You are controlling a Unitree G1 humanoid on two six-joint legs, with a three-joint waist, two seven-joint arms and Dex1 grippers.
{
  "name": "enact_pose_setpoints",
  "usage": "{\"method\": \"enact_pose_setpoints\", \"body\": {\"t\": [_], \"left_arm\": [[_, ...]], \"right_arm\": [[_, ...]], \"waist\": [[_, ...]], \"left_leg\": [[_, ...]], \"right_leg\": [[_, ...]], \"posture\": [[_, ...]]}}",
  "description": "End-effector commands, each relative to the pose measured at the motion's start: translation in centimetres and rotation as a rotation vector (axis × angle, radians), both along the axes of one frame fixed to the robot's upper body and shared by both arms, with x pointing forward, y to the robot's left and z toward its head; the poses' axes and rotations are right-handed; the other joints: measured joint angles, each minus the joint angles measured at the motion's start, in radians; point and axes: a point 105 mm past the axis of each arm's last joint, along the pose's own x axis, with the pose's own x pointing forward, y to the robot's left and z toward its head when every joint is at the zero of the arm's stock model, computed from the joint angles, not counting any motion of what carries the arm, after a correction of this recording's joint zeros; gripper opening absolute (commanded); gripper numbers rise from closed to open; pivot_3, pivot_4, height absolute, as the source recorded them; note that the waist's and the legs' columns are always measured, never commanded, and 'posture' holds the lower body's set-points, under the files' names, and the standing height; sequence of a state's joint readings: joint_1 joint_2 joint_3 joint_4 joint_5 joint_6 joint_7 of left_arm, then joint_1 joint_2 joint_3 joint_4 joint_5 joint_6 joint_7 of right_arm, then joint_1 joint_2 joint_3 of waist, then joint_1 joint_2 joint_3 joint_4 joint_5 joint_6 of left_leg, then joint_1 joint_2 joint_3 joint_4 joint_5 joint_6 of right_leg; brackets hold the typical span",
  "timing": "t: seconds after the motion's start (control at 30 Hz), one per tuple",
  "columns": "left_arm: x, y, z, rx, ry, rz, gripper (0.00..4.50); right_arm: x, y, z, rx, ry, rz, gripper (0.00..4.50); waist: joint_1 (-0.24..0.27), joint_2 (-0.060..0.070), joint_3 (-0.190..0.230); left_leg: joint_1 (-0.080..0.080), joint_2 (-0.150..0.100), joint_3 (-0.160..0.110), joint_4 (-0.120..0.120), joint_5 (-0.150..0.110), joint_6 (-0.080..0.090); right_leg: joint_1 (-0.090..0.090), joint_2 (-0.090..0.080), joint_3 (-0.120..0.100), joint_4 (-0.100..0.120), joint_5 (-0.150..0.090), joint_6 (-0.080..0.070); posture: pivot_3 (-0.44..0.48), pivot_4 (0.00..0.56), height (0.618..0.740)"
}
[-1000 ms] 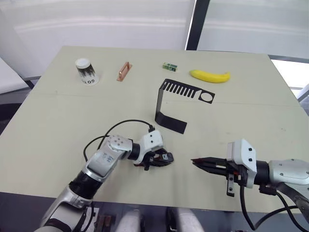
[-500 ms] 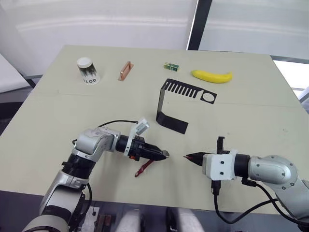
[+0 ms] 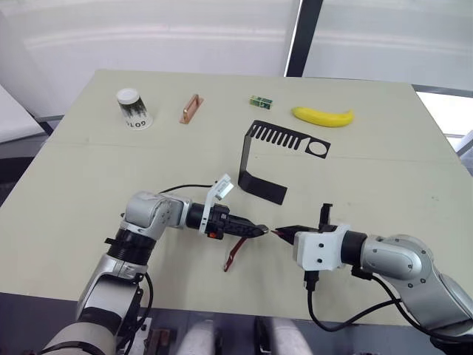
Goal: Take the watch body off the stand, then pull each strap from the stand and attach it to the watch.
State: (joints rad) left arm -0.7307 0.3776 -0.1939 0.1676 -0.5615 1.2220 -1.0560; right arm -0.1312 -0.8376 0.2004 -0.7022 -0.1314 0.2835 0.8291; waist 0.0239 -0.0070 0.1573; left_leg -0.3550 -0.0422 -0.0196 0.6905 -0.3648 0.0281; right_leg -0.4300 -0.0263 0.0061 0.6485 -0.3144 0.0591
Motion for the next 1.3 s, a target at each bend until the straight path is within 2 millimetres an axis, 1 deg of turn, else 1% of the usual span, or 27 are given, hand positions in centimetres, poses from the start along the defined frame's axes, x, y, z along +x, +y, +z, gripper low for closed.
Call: {"method": "enact_pose_setpoints", "body": {"t": [0.03,0.63,0.97,1.3], "left_arm": [[0.14,-0.16,1.21,-0.039,-0.022,-0.008,1.60],[0.29,0.08,1.79,-0.061,-0.014,0.001,1.60],[0.42,0.06,1.74,-0.064,-0.008,0.012,1.60],[0.13,-0.12,1.77,-0.068,-0.013,0.002,1.60]], "right_arm": [[-0.14,0.40,0.51,0.003,-0.036,0.014,0.00],[0.14,-0.17,0.60,-0.008,-0.050,-0.005,0.00],[0.20,-0.28,1.17,-0.001,-0.068,-0.013,0.00],[0.28,-0.32,0.85,-0.004,-0.058,-0.016,0.00]], "waist": [[0.000,0.000,0.000],[0.000,0.000,0.000],[0.000,0.000,0.000],[0.000,0.000,0.000]], "left_leg": [[0.000,0.000,0.000,0.000,0.000,0.000],[0.000,0.000,0.000,0.001,0.000,0.000],[0.000,0.000,0.000,0.002,0.000,0.000],[0.000,0.000,0.000,0.002,0.000,0.000]], "right_leg": [[0.000,0.000,0.000,0.000,0.000,0.000],[0.000,0.000,0.000,0.005,0.000,0.000],[0.000,0.000,0.000,0.005,0.000,0.000],[0.000,0.000,0.000,0.005,0.000,0.000]], "posture": [[0.000,0.150,0.740],[0.000,0.150,0.740],[0.000,0.150,0.740],[0.000,0.150,0.740]]}}
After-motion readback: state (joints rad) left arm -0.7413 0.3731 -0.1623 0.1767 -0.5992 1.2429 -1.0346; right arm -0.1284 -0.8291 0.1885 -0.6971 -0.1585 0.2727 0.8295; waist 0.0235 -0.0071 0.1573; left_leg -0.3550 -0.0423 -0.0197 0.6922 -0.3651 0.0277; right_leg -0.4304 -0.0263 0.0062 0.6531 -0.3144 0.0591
